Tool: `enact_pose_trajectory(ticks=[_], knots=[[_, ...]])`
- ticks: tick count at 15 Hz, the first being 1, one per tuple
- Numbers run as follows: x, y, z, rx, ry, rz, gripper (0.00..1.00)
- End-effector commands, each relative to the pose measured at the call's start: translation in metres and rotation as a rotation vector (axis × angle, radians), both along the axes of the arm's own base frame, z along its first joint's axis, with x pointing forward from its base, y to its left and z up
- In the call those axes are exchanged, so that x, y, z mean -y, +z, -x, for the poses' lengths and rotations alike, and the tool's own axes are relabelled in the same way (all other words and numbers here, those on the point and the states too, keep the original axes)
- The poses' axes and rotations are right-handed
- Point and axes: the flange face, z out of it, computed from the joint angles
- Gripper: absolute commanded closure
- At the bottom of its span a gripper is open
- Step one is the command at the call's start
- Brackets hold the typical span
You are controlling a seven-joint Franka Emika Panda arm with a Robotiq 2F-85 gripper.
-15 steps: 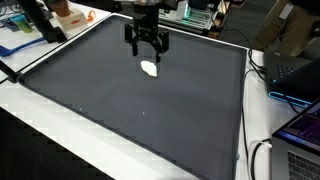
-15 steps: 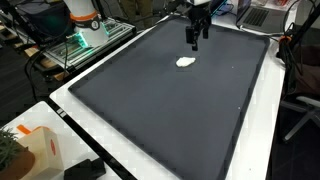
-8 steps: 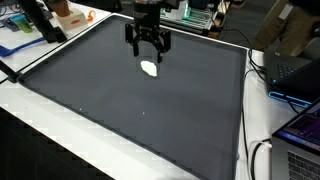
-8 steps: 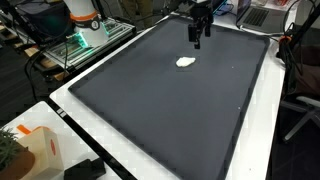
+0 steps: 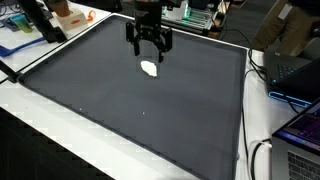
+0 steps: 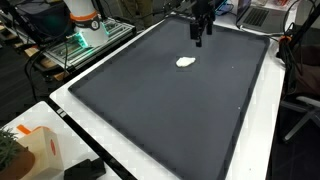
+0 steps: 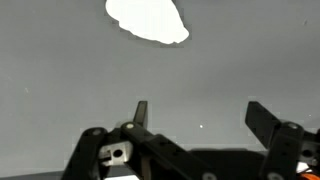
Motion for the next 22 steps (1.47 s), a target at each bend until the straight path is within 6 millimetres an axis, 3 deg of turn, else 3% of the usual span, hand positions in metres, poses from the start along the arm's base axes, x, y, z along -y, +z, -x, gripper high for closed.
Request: enact_pose_trajectory(ticks=[1,8,19,22], knots=[[0.0000,0.0096,-0.0017,0.047,0.003,0.007,0.00],[0.0031,0.0123,-0.0072,0.063,-0.004,0.019,0.00],[0.0010,0.0112,0.0016,-0.214,-0.093,-0.010,0.00],[0.0004,0.0108,-0.0013,-0.197,-0.081,-0.006,0.00]])
